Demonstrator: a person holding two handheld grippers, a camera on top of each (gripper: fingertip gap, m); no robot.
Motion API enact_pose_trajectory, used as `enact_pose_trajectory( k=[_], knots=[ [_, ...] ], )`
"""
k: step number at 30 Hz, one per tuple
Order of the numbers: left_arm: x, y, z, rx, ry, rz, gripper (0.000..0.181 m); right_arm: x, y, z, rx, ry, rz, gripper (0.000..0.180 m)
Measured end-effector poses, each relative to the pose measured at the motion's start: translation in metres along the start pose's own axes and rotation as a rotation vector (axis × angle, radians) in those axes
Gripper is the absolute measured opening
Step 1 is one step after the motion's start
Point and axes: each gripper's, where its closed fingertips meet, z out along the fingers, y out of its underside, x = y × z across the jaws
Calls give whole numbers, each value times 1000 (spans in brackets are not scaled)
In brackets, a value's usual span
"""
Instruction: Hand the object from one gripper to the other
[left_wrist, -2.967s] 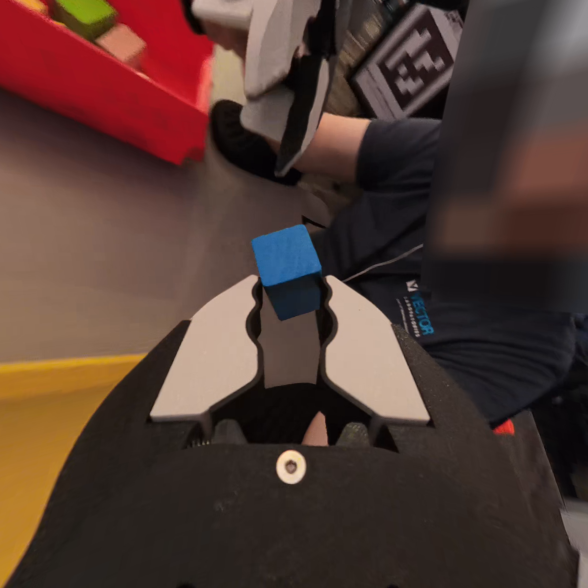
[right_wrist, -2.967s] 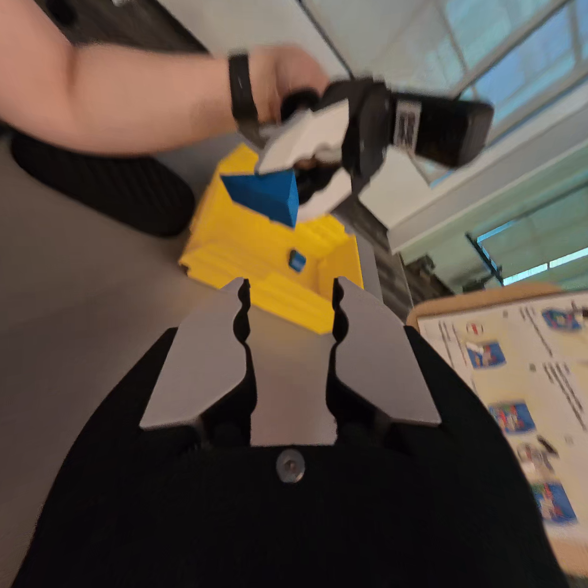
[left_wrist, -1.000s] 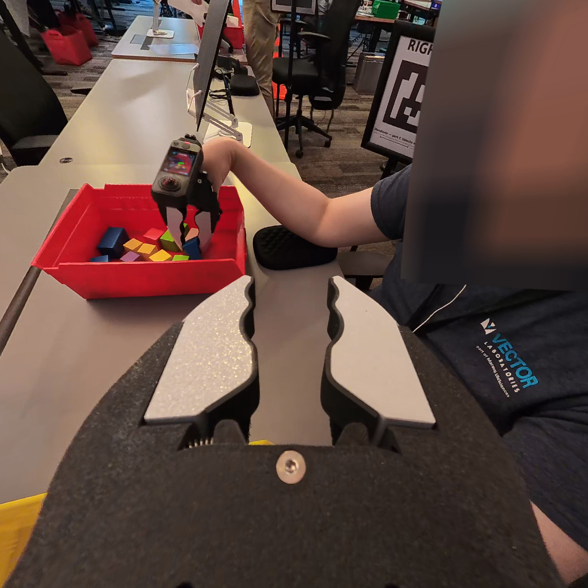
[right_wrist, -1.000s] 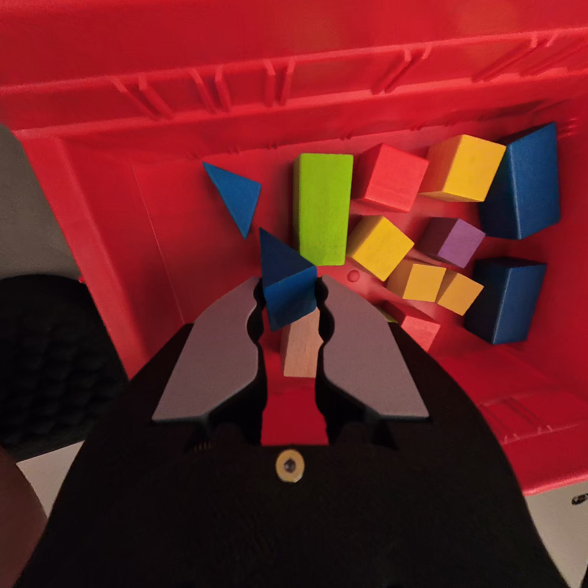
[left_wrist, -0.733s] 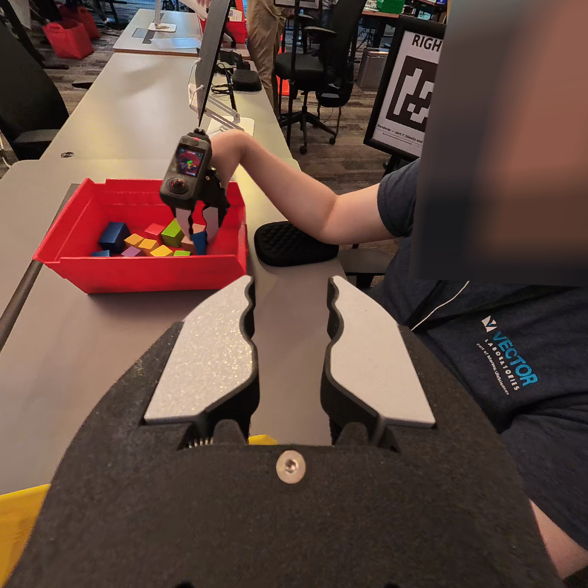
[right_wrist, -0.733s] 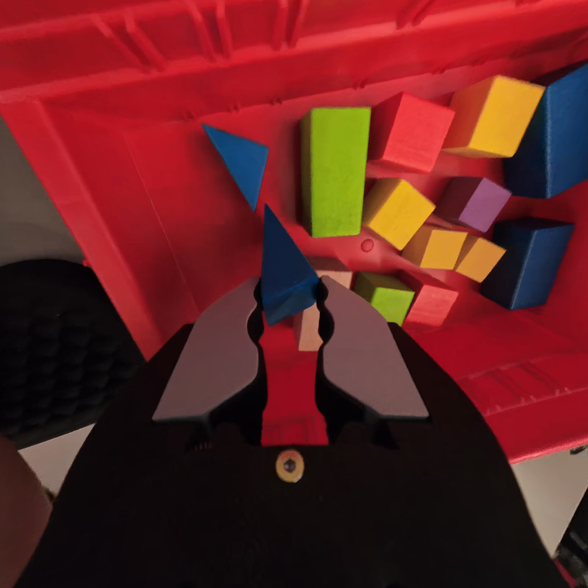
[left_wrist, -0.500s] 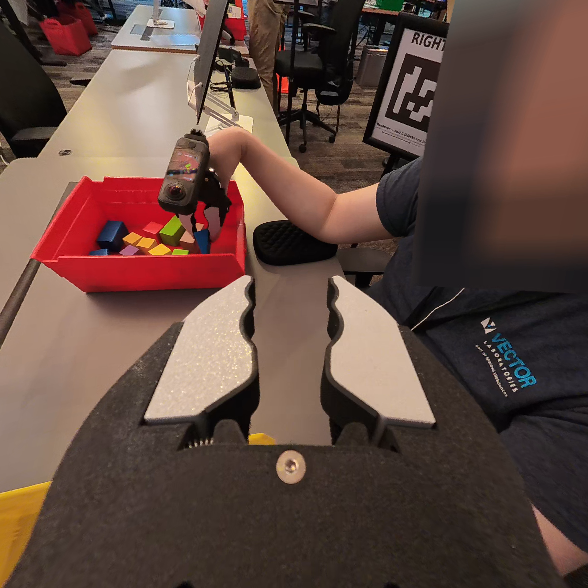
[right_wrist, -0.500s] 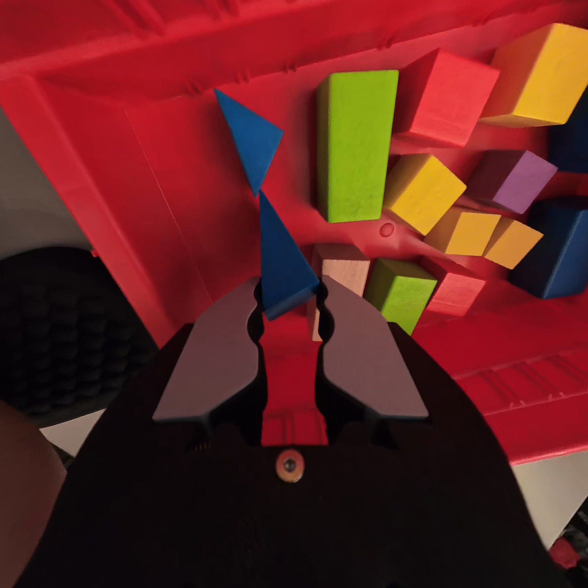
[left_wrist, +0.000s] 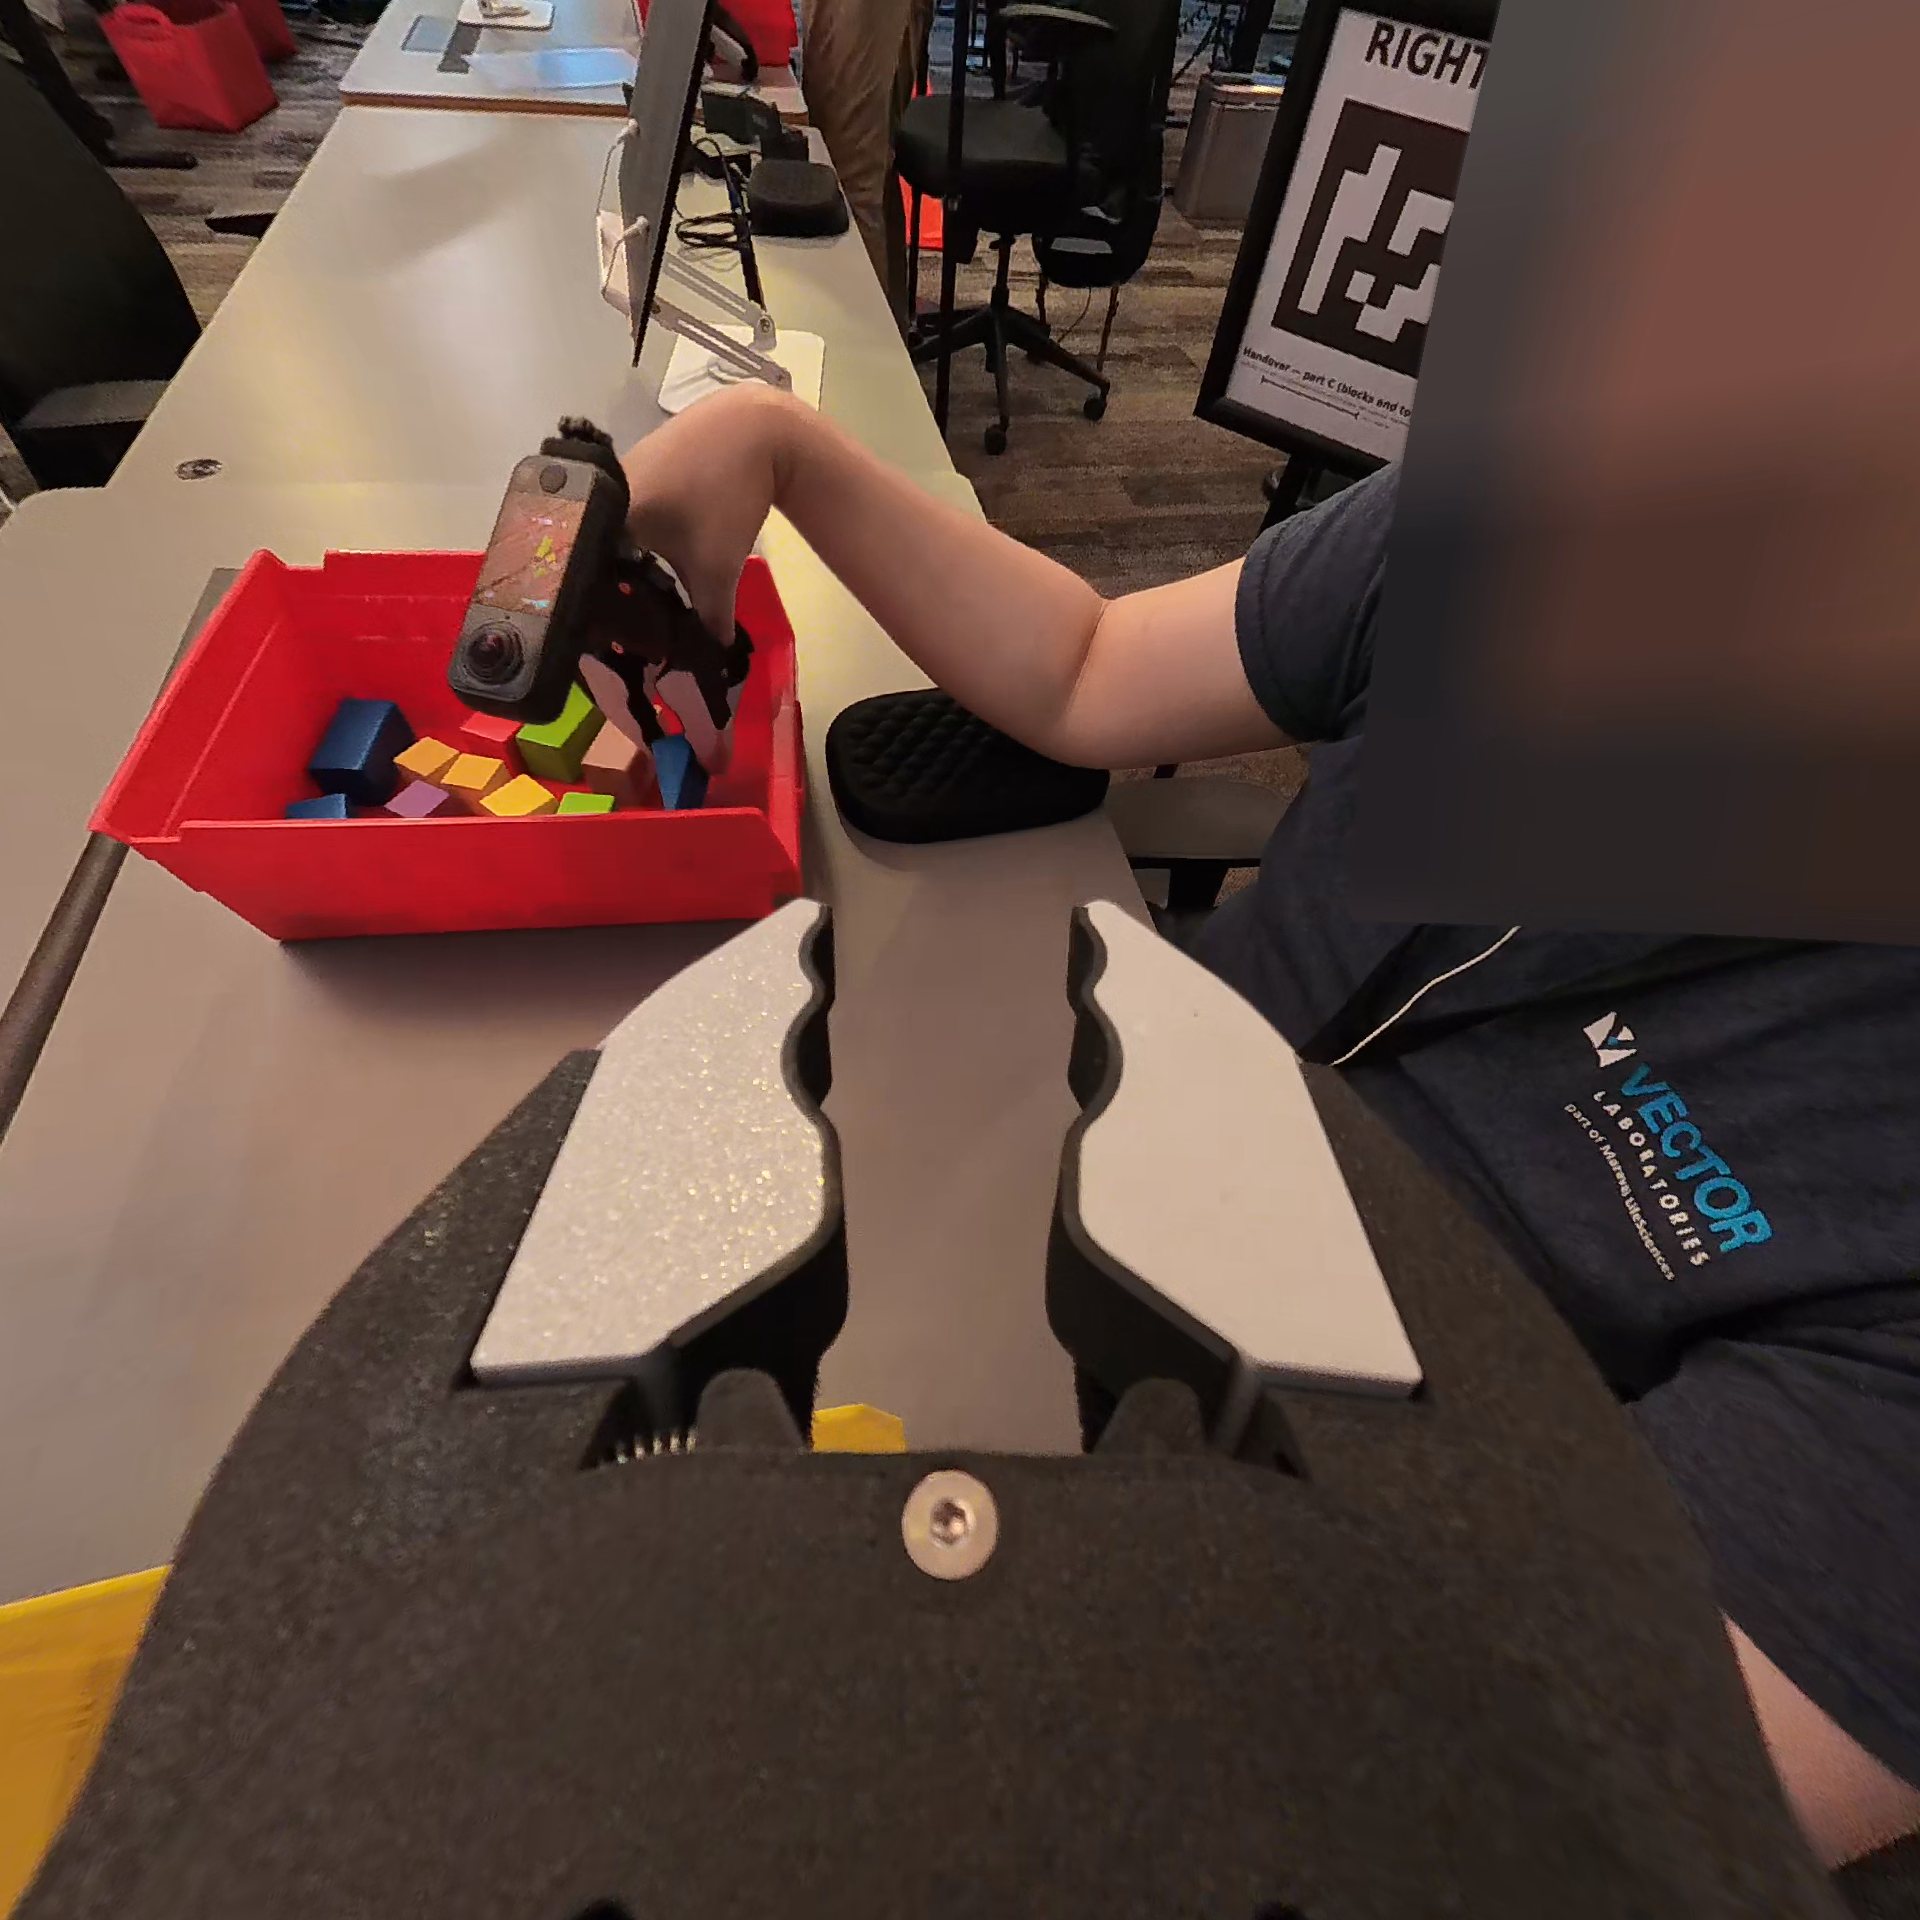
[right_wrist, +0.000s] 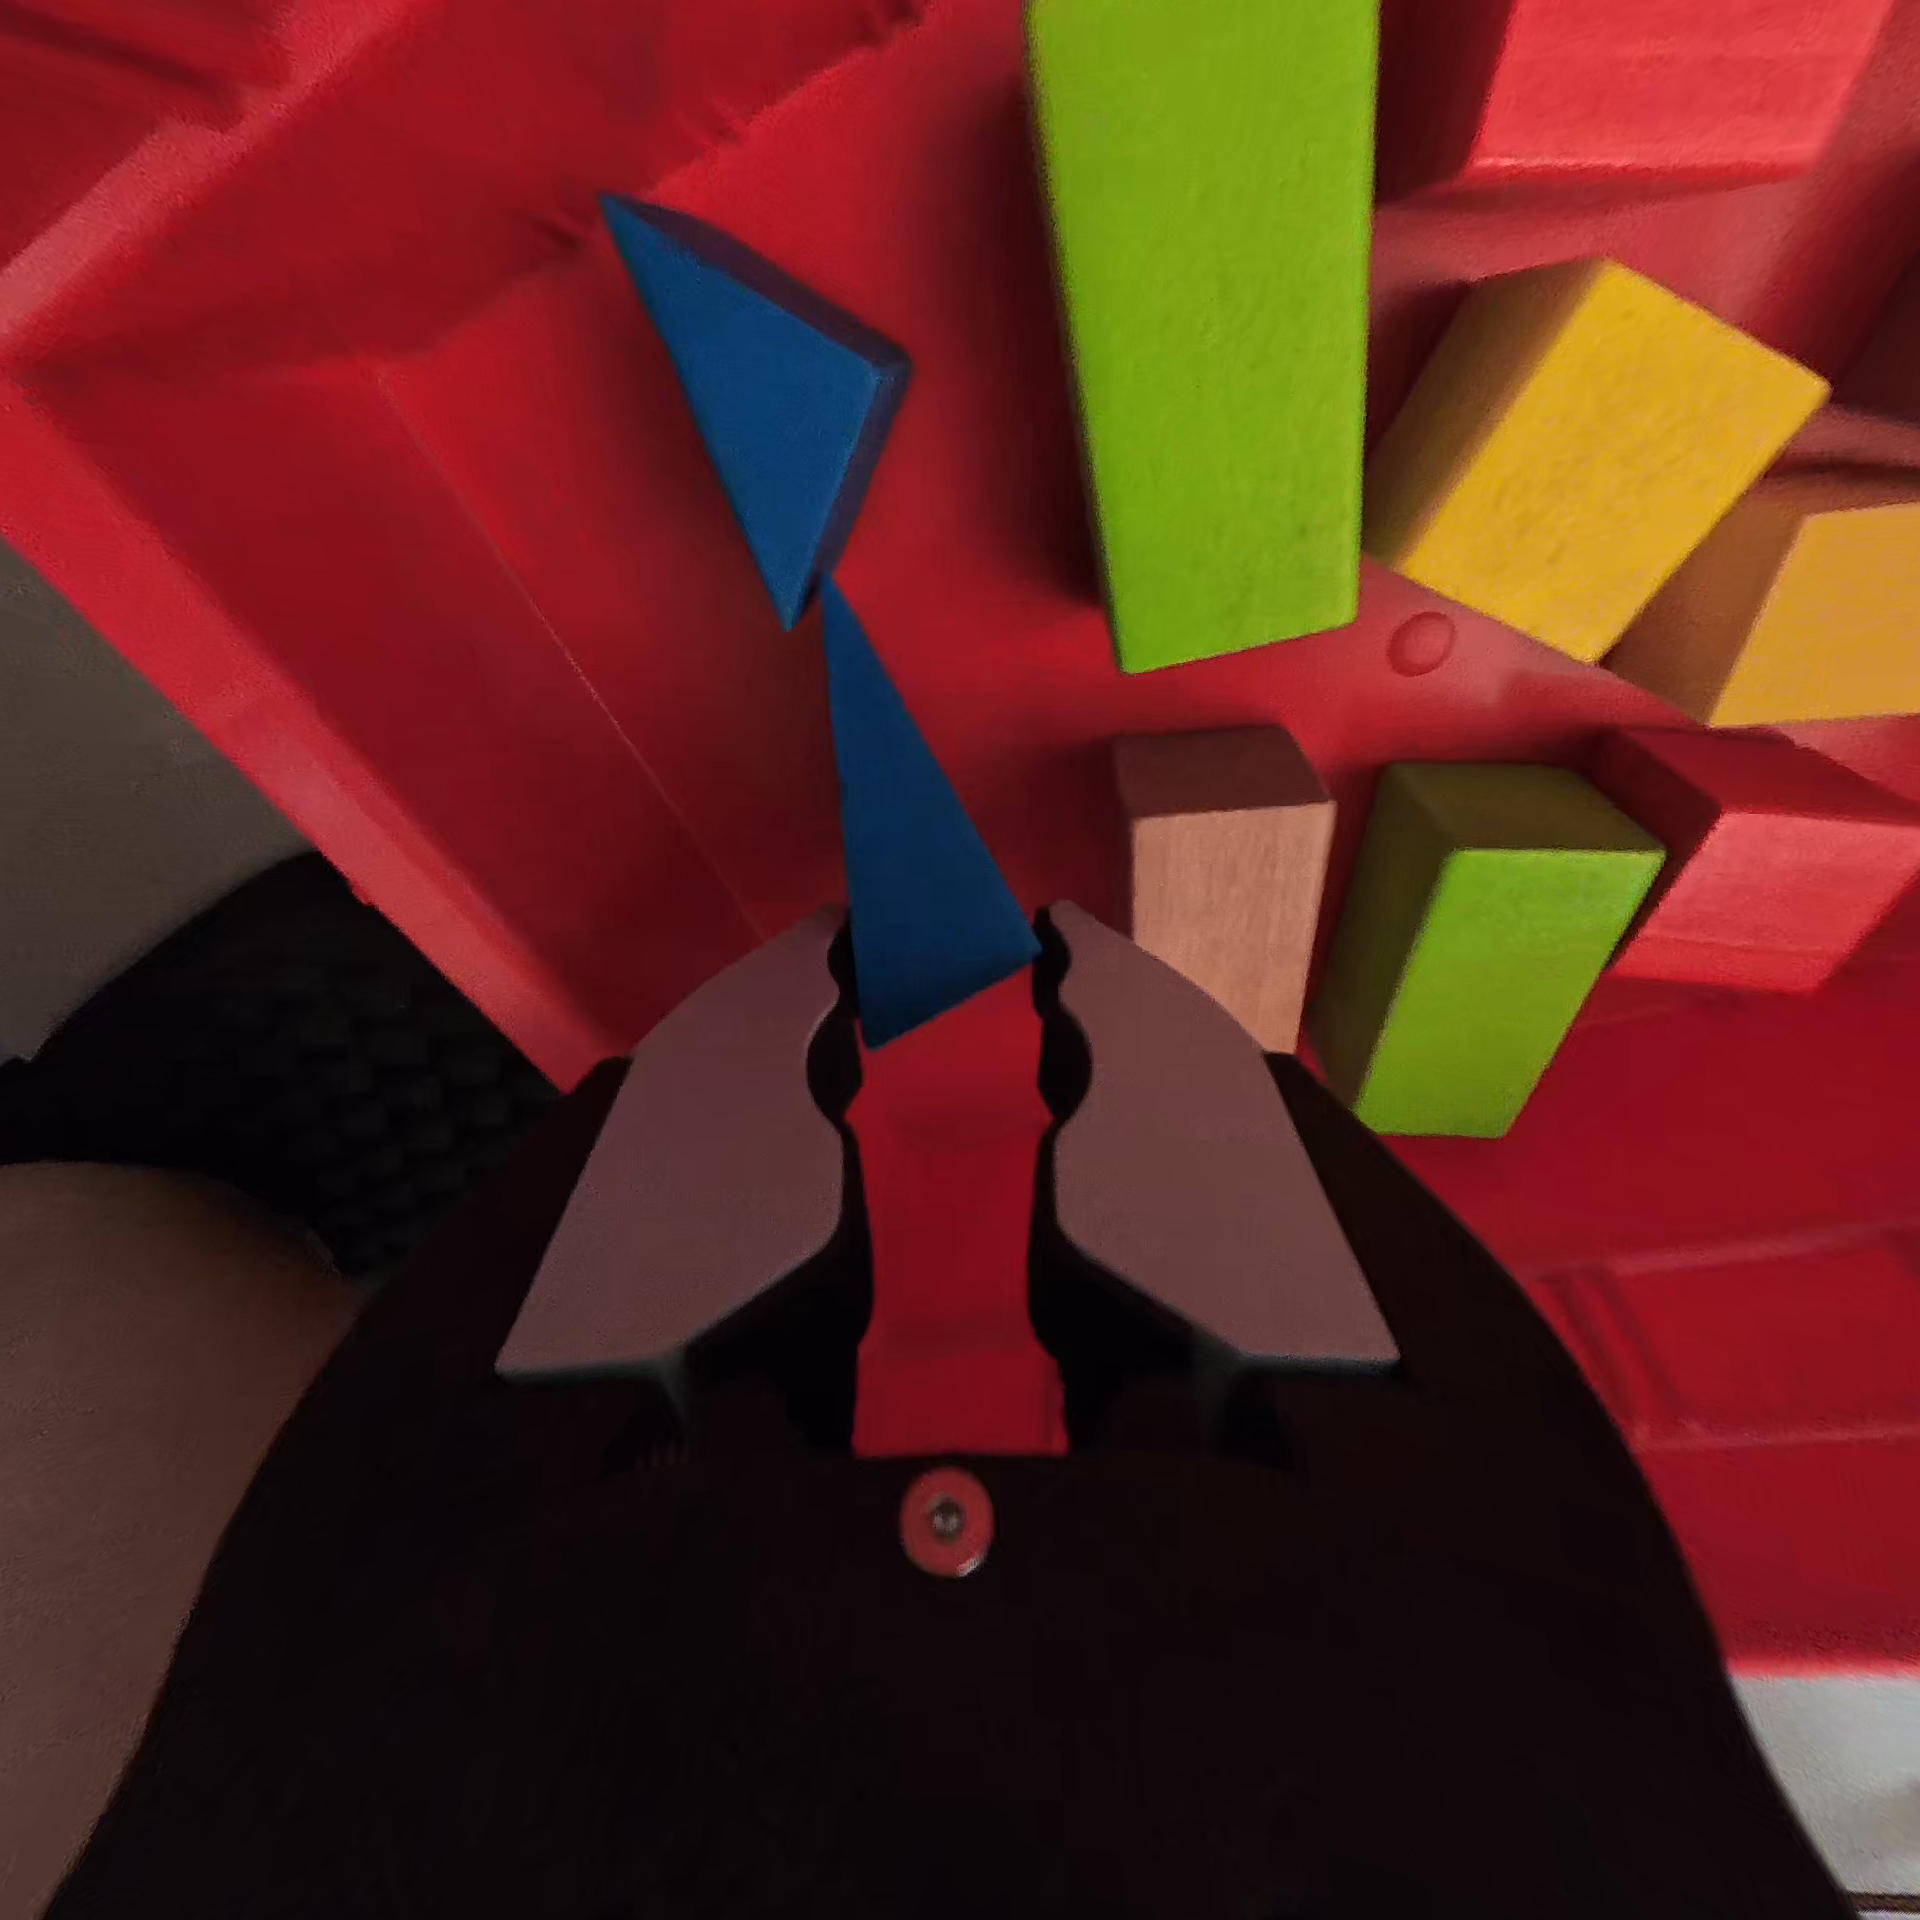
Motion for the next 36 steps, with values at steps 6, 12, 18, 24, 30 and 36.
enact_pose_trajectory(
  k=[6,12,18,24,30,36],
  knots=[
    [-2,2,2,-15,-7,-1,43,1,-7,5,22,-8,-35,33],
    [-7,1,-8,11,-38,-8,44,4,-3,5,15,3,-16,34],
    [-21,-2,-37,115,-95,-79,50,6,0,-4,38,30,-1,34],
    [-62,13,-76,169,-310,-175,59,9,3,-35,129,135,-2,35],
    [-134,82,-130,-14,-783,-358,52,14,-27,-108,438,417,-138,32],
    [-174,176,-140,-393,-967,-625,53,-4,-49,-137,590,473,-256,32]
  ],
)
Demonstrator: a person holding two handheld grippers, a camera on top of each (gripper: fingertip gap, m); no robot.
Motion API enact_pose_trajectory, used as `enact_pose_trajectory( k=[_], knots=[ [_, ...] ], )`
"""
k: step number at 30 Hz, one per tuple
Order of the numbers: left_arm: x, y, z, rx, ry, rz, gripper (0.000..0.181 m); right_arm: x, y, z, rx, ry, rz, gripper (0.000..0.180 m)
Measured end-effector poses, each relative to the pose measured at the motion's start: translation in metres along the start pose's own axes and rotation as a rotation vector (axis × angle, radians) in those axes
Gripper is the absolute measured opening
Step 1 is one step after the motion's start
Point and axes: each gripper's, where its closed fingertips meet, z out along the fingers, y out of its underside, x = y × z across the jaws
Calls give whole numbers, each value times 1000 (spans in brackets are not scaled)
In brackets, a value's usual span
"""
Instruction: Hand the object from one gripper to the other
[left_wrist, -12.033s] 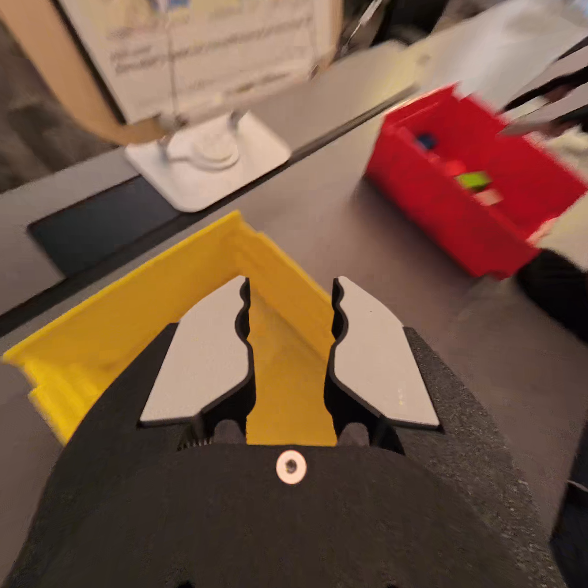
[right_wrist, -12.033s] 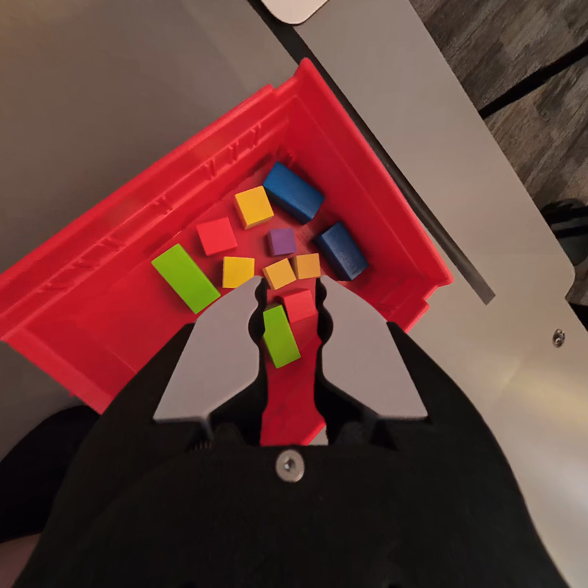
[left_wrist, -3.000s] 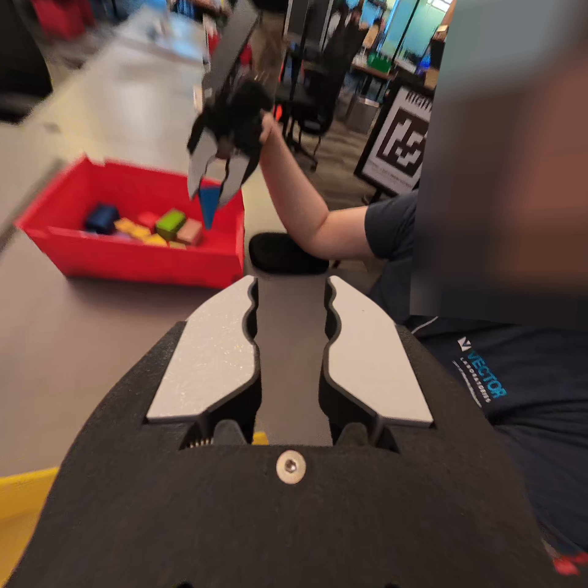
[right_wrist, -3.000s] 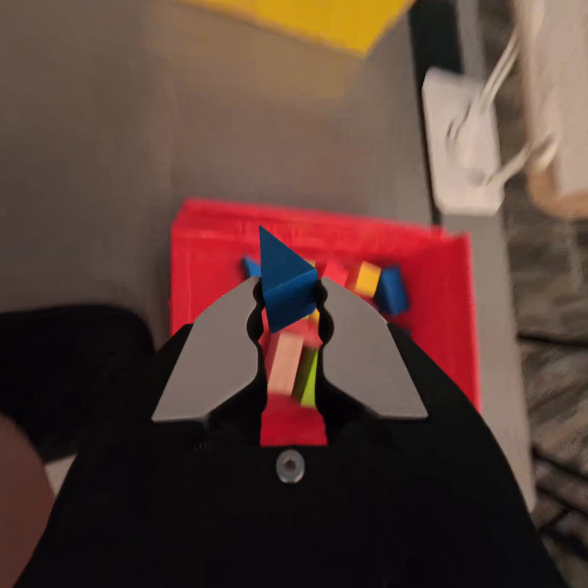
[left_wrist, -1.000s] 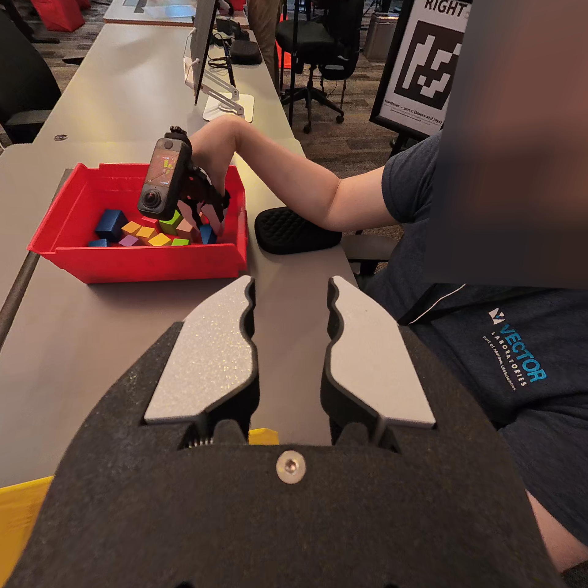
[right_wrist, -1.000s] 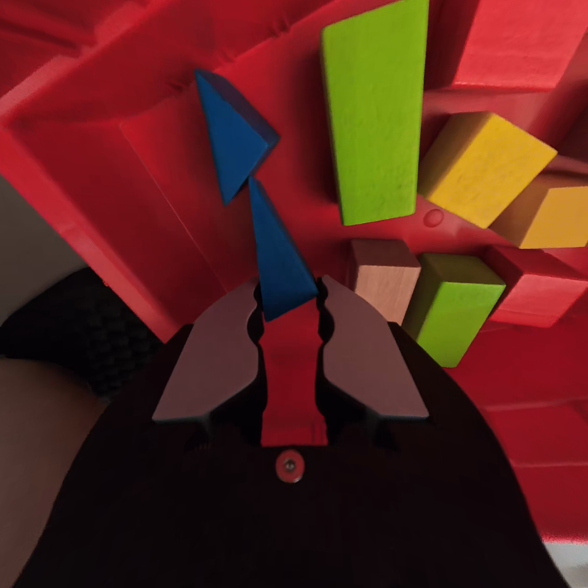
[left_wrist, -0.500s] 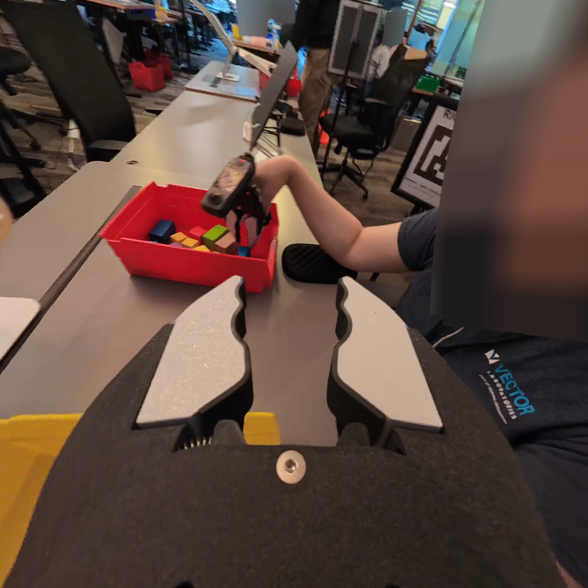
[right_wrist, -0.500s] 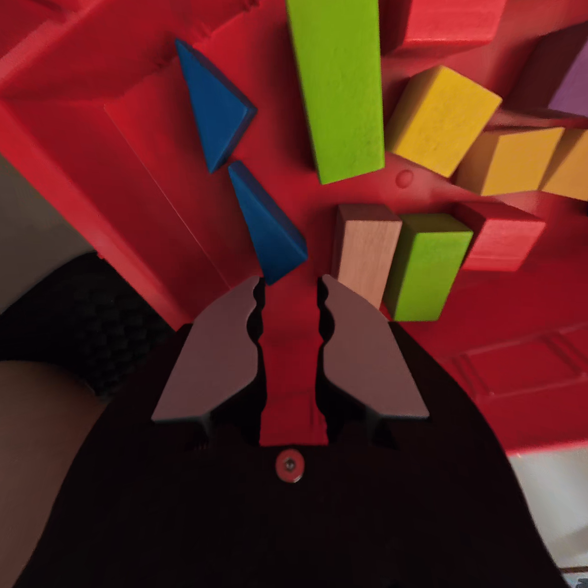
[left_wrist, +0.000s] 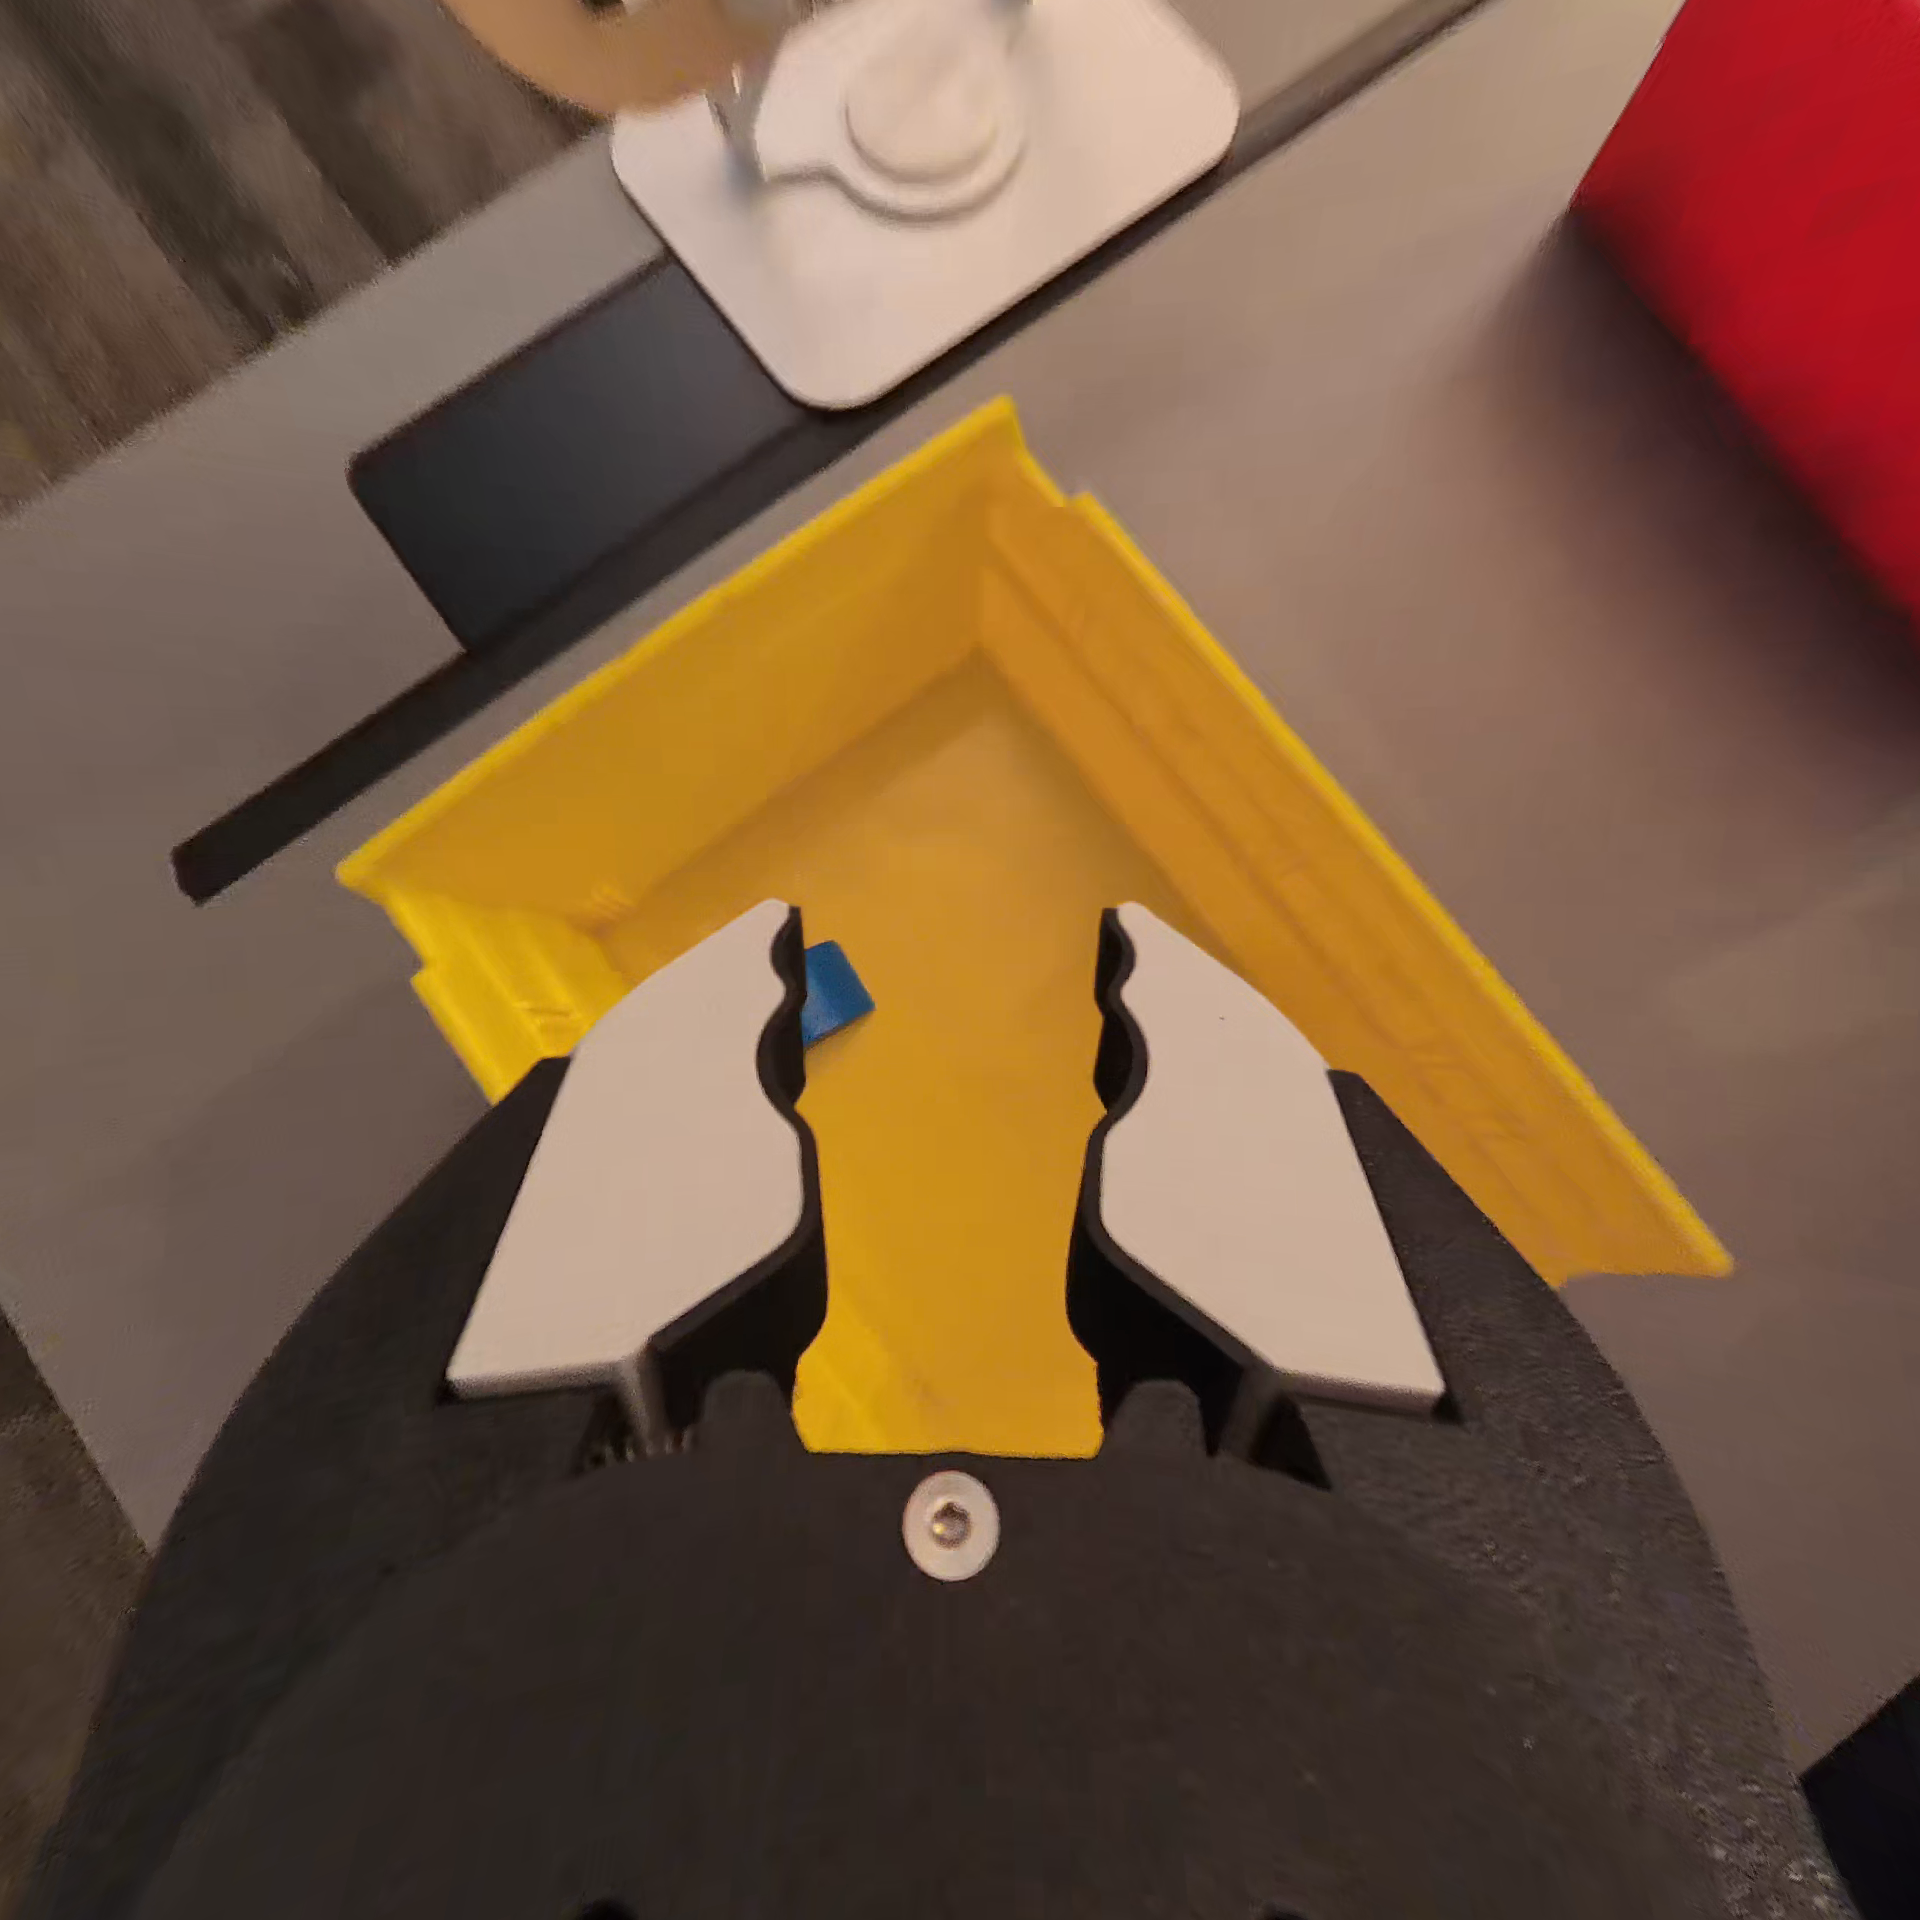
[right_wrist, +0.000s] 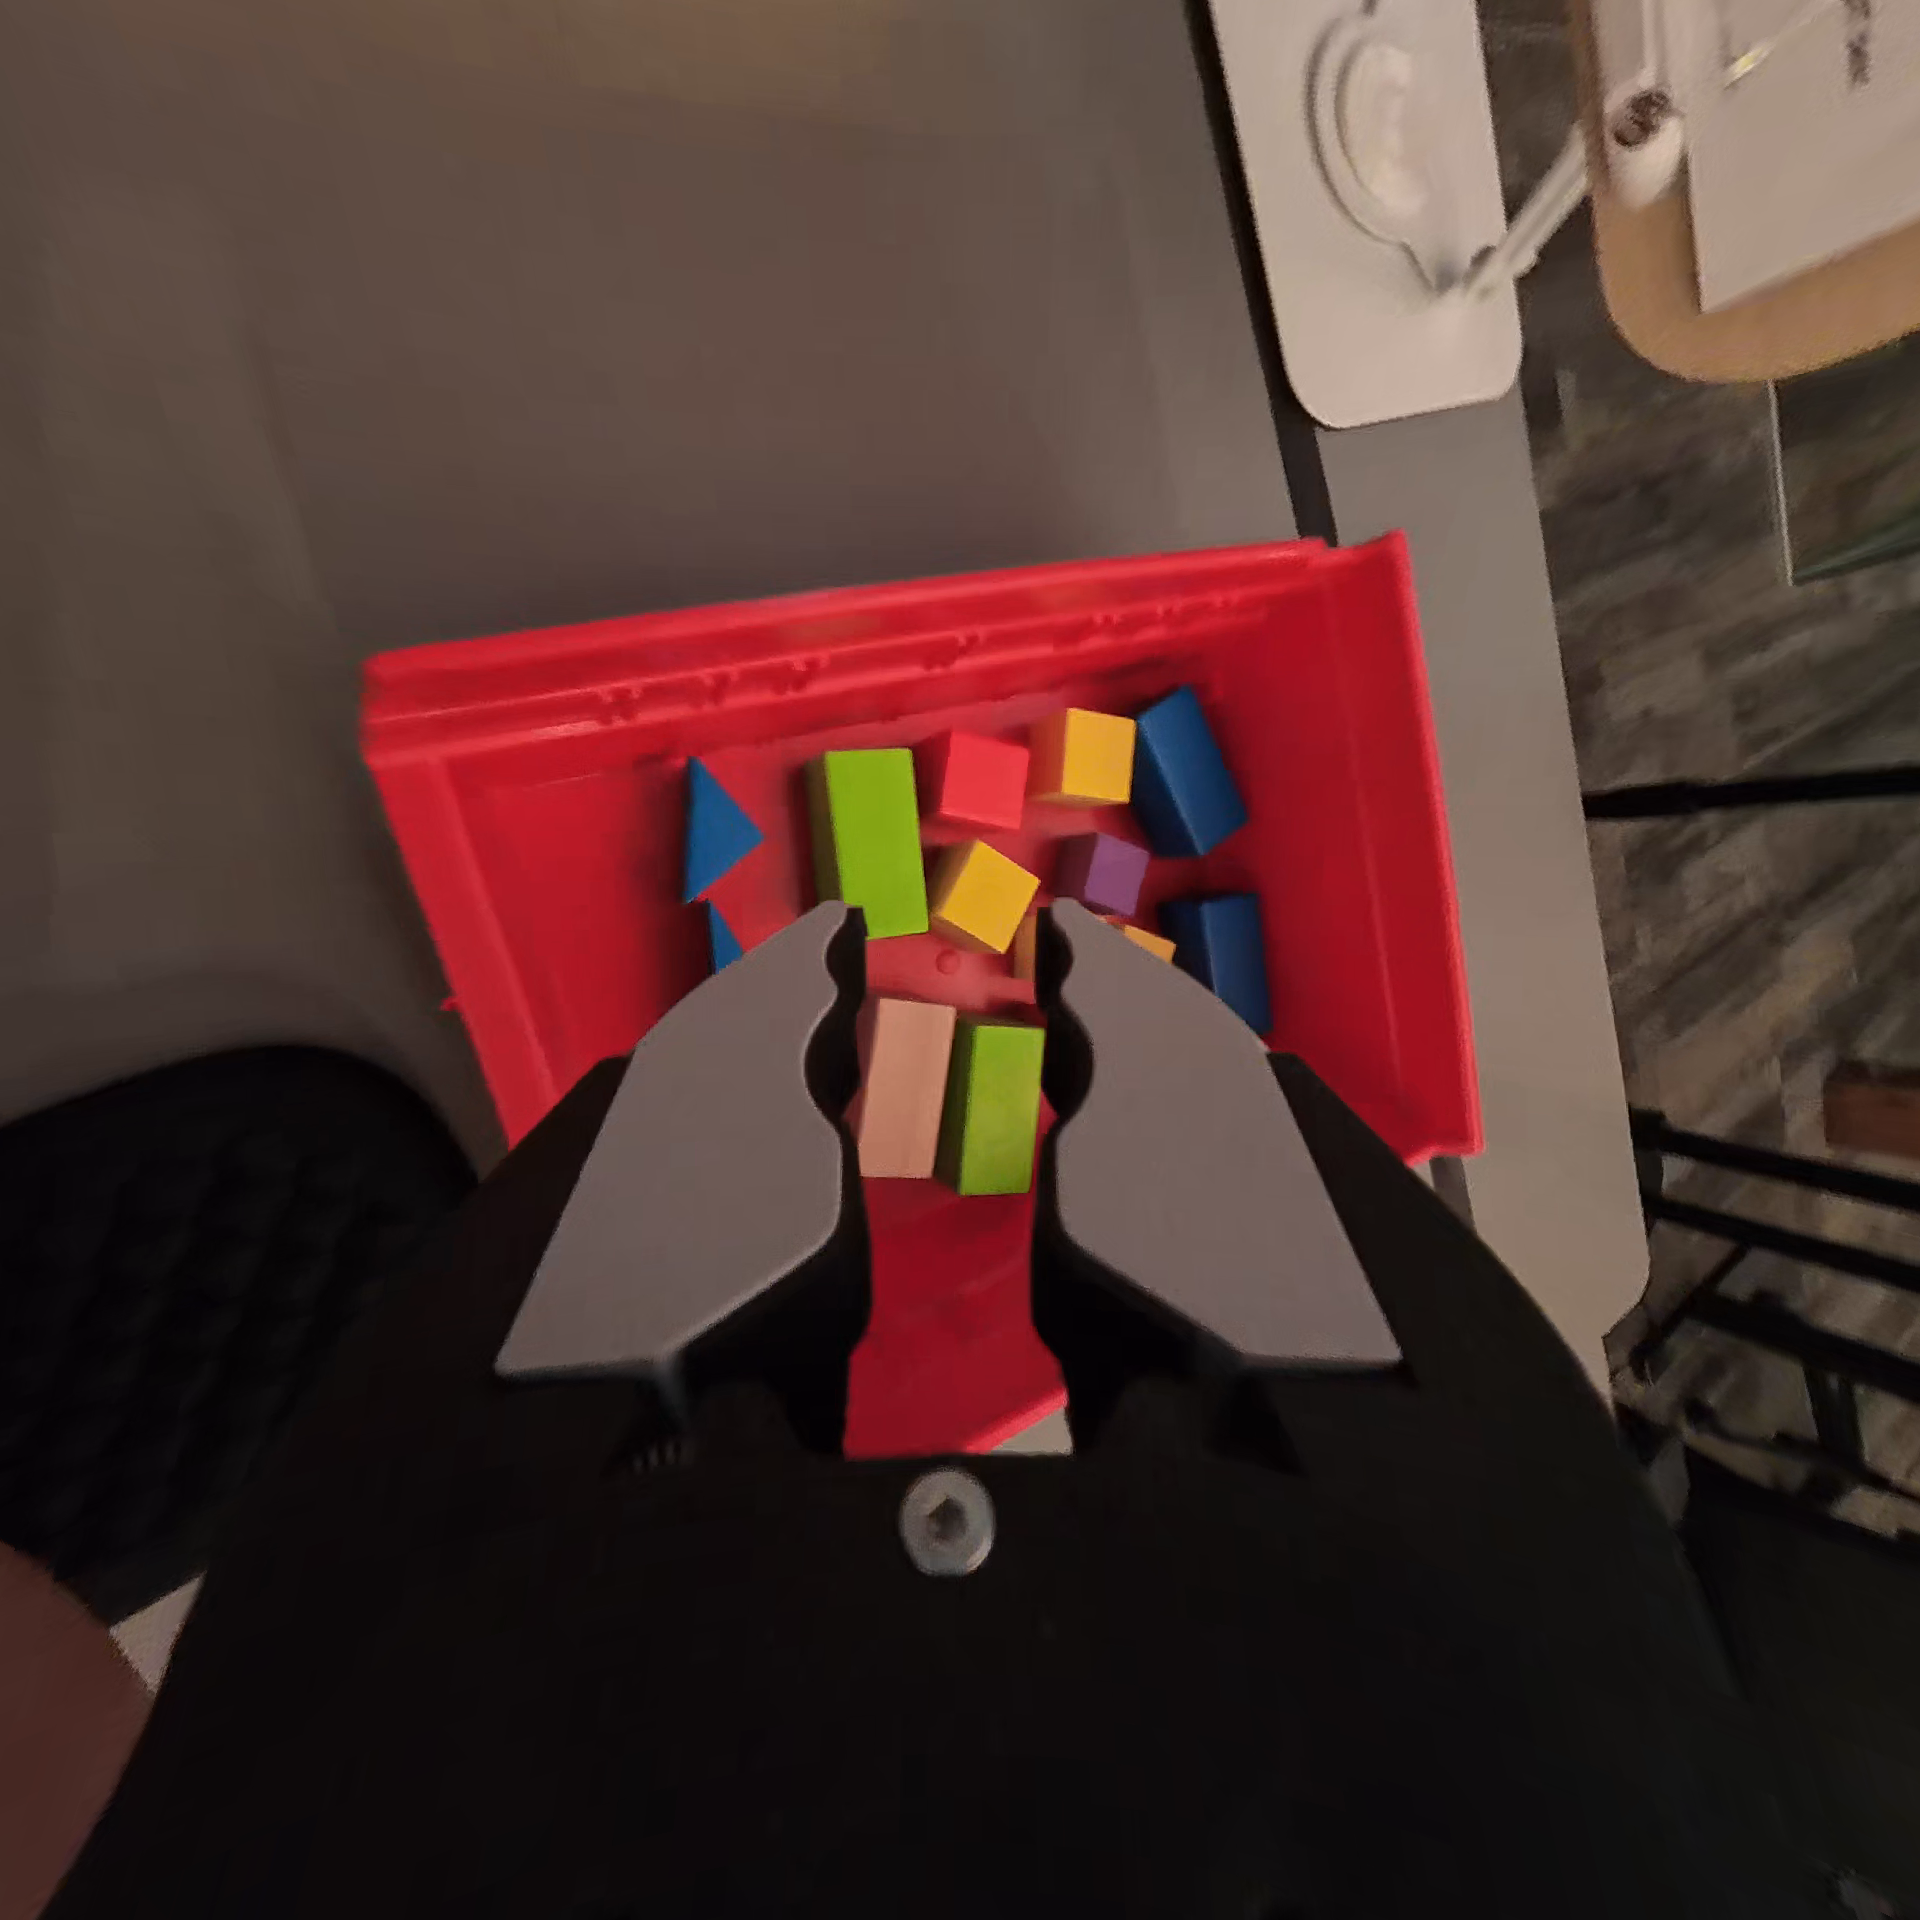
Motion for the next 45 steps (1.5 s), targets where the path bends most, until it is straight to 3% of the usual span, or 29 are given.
enact_pose_trajectory(
  k=[3,9,23,27,32,41,45],
  knots=[
    [-6,14,32,-101,20,-77,54,-5,5,5,-38,-16,-36,33],
    [-30,51,71,-308,-93,-240,58,-5,15,15,-88,-40,-21,33],
    [-44,97,96,-486,-110,-453,51,-12,20,29,-169,-70,-66,32],
    [-39,97,94,-489,-76,-461,52,-13,19,32,-178,-77,-76,31],
    [-4,91,91,-503,115,-478,47,-14,22,34,-194,-86,-77,31],
    [-36,90,101,-496,-80,-306,53,-17,23,36,-201,-106,-84,31],
    [-32,89,108,-500,-46,-220,54,-20,24,37,-207,-122,-88,31]
  ],
)
